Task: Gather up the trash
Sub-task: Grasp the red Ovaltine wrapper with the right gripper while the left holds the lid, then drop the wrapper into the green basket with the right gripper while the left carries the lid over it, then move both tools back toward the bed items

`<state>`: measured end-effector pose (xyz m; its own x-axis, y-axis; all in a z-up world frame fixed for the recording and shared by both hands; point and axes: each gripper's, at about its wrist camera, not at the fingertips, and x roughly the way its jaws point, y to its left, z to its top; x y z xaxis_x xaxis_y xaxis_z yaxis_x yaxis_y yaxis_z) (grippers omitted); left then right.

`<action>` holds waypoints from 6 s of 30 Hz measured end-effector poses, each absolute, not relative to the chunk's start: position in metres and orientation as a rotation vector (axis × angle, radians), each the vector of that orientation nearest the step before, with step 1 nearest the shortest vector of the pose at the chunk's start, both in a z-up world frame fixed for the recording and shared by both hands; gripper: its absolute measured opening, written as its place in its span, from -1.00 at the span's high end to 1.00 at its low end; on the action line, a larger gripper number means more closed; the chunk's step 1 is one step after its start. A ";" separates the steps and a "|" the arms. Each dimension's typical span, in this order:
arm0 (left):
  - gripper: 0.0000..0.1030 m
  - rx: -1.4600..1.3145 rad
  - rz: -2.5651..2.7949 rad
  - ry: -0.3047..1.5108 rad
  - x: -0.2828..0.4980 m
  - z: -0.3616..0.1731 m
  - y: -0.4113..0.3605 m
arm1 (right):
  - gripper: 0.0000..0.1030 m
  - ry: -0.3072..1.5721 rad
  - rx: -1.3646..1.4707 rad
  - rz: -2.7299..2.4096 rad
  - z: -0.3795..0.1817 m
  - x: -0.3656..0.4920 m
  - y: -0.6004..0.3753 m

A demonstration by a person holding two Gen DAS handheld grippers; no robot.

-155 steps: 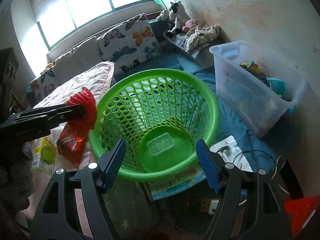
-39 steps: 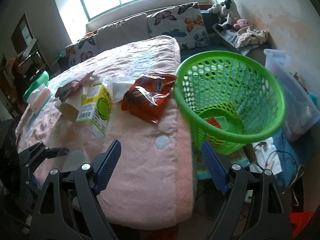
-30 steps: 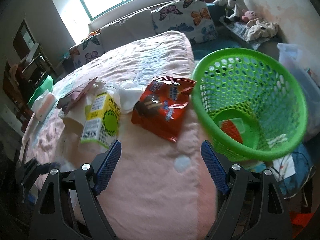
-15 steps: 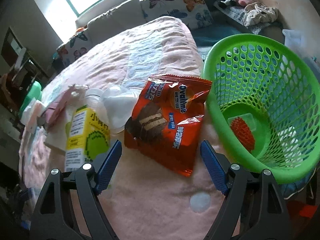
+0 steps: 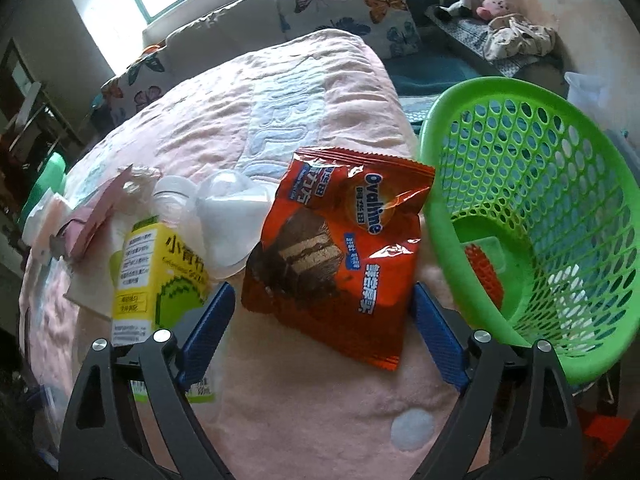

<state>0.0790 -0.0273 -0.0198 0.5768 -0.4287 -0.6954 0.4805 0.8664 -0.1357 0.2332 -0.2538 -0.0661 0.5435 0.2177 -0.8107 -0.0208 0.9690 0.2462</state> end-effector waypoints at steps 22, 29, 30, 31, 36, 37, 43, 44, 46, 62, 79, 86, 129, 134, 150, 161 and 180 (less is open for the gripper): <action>-0.74 0.042 -0.525 0.763 0.082 -0.003 -0.023 | 0.03 0.917 0.193 0.140 -0.053 0.210 -0.267; -0.74 0.040 -0.522 0.736 0.088 0.010 -0.028 | 0.14 0.890 0.212 0.159 -0.045 0.198 -0.277; -0.74 0.040 -0.521 0.734 0.089 0.011 -0.028 | 0.17 0.888 0.214 0.163 -0.044 0.196 -0.279; -0.74 0.038 -0.519 0.734 0.091 0.012 -0.029 | 0.17 0.886 0.216 0.166 -0.044 0.196 -0.280; -0.74 0.048 -0.520 0.728 0.097 0.018 -0.033 | 0.21 0.866 0.234 0.171 -0.038 0.189 -0.286; -0.74 0.049 -0.520 0.726 0.098 0.019 -0.033 | 0.21 0.865 0.233 0.172 -0.037 0.189 -0.287; -0.74 0.049 -0.527 0.722 0.102 0.023 -0.038 | 0.26 0.858 0.243 0.177 -0.036 0.184 -0.292; -0.74 0.051 -0.527 0.722 0.102 0.023 -0.038 | 0.26 0.854 0.249 0.178 -0.035 0.183 -0.294; -0.74 0.055 -0.529 0.722 0.104 0.023 -0.039 | 0.41 0.849 0.249 0.178 -0.033 0.180 -0.296; -0.74 0.044 -0.530 0.729 0.106 0.023 -0.037 | -0.38 0.884 0.297 0.156 -0.044 0.191 -0.296; -0.74 -0.003 -0.523 0.742 0.108 0.016 -0.016 | -0.09 0.915 0.186 -0.003 -0.069 0.222 -0.266; -0.74 -0.004 -0.529 0.735 0.106 0.019 -0.019 | 0.15 0.902 0.185 0.013 -0.065 0.214 -0.274; -0.75 0.111 -0.658 0.767 0.211 0.058 -0.187 | -0.25 0.815 0.268 -0.098 -0.040 0.186 -0.438; -0.75 0.154 -0.671 0.794 0.228 0.048 -0.225 | -0.32 0.789 0.240 -0.109 -0.033 0.166 -0.443; -0.75 0.205 -0.685 0.909 0.260 0.005 -0.295 | -0.39 0.760 0.247 -0.124 -0.037 0.126 -0.453; -0.82 0.185 -0.694 0.918 0.259 -0.004 -0.305 | -0.39 0.763 0.271 -0.128 -0.043 0.115 -0.454; -0.82 0.072 -0.543 0.778 0.185 0.042 -0.172 | -0.46 0.718 0.200 0.032 -0.012 0.104 -0.390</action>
<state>0.1848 -0.1723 0.0423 0.5825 -0.4390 -0.6840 0.4907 0.8609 -0.1346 0.1038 -0.3903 -0.0117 0.7532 0.0979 -0.6505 0.0393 0.9804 0.1931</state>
